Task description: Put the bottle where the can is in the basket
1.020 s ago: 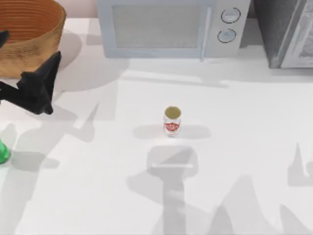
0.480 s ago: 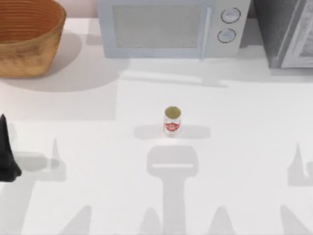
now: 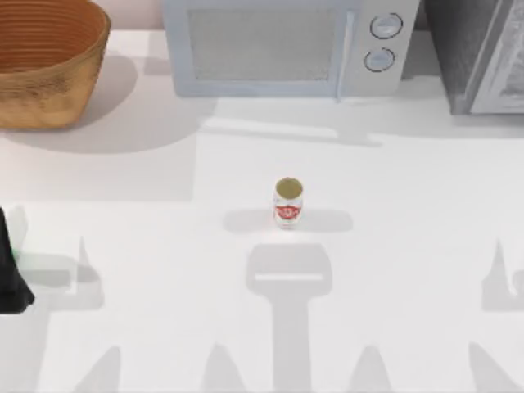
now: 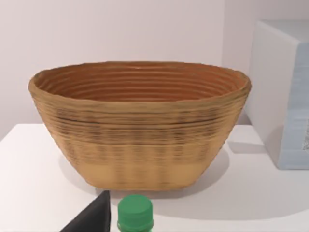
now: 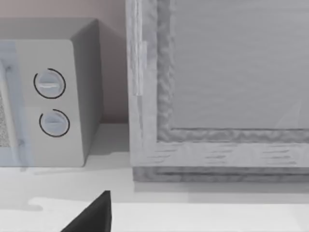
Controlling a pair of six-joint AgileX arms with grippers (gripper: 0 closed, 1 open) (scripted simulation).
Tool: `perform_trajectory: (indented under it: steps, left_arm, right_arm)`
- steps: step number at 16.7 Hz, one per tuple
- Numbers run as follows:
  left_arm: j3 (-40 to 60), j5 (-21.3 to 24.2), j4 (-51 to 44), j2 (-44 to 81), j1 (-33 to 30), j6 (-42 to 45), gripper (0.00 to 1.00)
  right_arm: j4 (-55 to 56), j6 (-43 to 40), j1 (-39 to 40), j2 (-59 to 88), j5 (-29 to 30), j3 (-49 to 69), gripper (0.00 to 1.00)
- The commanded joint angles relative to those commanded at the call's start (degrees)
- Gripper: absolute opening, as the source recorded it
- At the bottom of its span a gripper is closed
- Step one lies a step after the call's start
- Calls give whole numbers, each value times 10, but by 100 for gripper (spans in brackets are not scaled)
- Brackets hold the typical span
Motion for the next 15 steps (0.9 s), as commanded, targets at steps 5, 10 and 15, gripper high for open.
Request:
perform_trajectory:
  steps: [5, 10, 15]
  left_arm:
    - [-6, 5, 23, 38, 11, 3, 100]
    - [-16, 38, 144, 188, 50, 17, 100]
    - [-20, 93, 326, 401, 97, 36, 100]
  right_arm:
    - [0, 0, 0, 0, 0, 0, 100]
    - [0, 0, 0, 0, 0, 0, 100]
    - [0, 0, 0, 0, 0, 0, 100]
